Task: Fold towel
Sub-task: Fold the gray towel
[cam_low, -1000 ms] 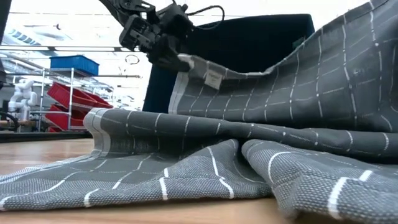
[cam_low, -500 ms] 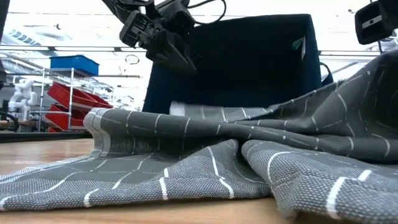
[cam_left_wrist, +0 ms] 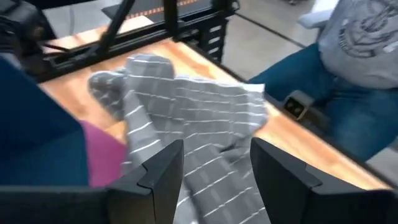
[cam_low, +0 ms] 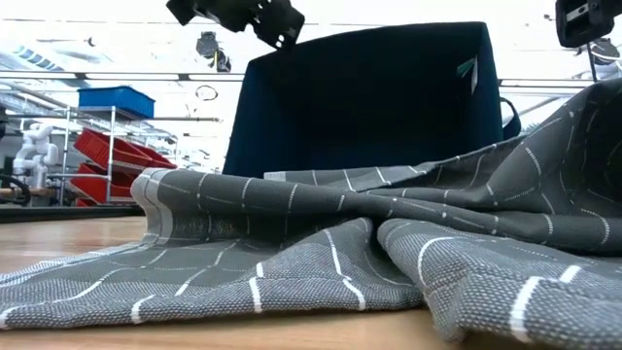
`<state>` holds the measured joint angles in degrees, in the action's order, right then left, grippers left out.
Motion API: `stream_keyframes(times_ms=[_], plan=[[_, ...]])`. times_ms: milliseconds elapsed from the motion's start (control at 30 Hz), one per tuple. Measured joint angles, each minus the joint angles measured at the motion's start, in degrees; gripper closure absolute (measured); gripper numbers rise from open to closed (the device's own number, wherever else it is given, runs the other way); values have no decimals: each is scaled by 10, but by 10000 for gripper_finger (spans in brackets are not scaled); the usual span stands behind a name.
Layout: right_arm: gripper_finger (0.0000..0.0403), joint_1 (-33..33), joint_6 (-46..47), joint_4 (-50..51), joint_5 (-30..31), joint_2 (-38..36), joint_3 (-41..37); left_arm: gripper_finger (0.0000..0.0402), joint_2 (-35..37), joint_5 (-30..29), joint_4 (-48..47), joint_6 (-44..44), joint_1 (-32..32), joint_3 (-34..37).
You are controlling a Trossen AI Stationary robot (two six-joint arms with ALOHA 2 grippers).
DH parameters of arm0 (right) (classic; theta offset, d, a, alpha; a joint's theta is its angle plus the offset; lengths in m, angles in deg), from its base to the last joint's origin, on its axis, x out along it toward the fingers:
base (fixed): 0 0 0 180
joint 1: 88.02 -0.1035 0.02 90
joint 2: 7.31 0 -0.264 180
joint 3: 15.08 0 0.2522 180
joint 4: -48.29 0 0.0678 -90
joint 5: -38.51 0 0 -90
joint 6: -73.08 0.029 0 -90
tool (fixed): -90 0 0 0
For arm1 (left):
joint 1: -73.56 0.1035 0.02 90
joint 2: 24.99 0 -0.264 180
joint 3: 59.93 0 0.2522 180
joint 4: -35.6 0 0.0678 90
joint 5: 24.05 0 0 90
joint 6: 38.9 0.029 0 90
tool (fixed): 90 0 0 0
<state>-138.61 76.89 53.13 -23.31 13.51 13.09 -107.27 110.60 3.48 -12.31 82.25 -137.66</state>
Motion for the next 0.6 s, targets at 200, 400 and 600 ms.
stream_keyframes(times_ms=[200, 400, 600], plan=[[178, 0, 40, -21, 0, 67, 0, 209, -6, -17, -26, -27, -77, 0], [178, 0, 47, -124, -20, 179, 0, 209, -28, -82, -31, -70, -172, 0], [179, 0, 62, -220, -31, 294, 0, 209, -74, -138, -17, -133, -246, 0]])
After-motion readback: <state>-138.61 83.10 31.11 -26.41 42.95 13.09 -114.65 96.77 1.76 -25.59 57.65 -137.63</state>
